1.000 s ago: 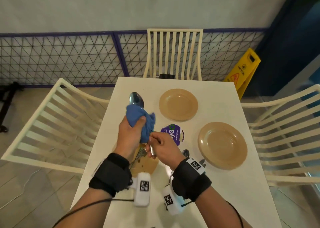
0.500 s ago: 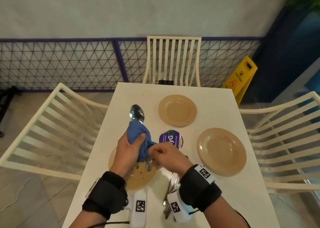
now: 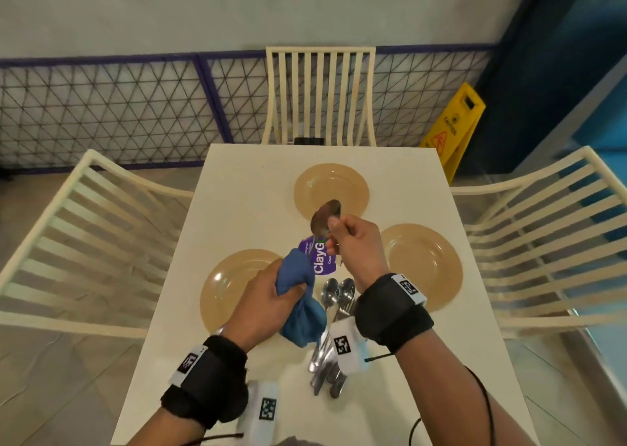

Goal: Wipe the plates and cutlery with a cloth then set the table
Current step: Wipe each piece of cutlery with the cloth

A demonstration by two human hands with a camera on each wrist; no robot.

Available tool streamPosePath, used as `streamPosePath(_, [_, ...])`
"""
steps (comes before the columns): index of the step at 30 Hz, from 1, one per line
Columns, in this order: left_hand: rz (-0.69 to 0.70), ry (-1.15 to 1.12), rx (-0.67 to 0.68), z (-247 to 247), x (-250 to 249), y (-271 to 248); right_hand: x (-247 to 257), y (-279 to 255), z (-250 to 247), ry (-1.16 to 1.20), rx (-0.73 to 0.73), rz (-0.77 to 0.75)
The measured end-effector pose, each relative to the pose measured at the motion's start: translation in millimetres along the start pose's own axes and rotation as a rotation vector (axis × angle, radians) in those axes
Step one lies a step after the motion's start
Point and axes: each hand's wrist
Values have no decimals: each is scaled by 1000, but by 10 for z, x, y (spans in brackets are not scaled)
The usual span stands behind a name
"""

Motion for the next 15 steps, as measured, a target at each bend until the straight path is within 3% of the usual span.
streamPosePath(3, [-4, -44, -50, 110, -104, 98, -104, -156, 19, -43, 60, -26])
streamPosePath(8, [40, 82, 120, 285, -10, -19, -167, 174, -389, 73, -142, 78])
streamPosePath(12, [12, 48, 55, 407, -111, 71, -336, -205, -294, -38, -11, 75])
streamPosePath(15, [4, 90, 142, 544, -103, 18, -337, -47, -452, 14, -112, 111])
Point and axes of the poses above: each hand's wrist, its own y-axis towards the middle knuckle, its own z-axis out of the palm, x = y × z, and after that the axes turned 7 degrees about -x, right-handed
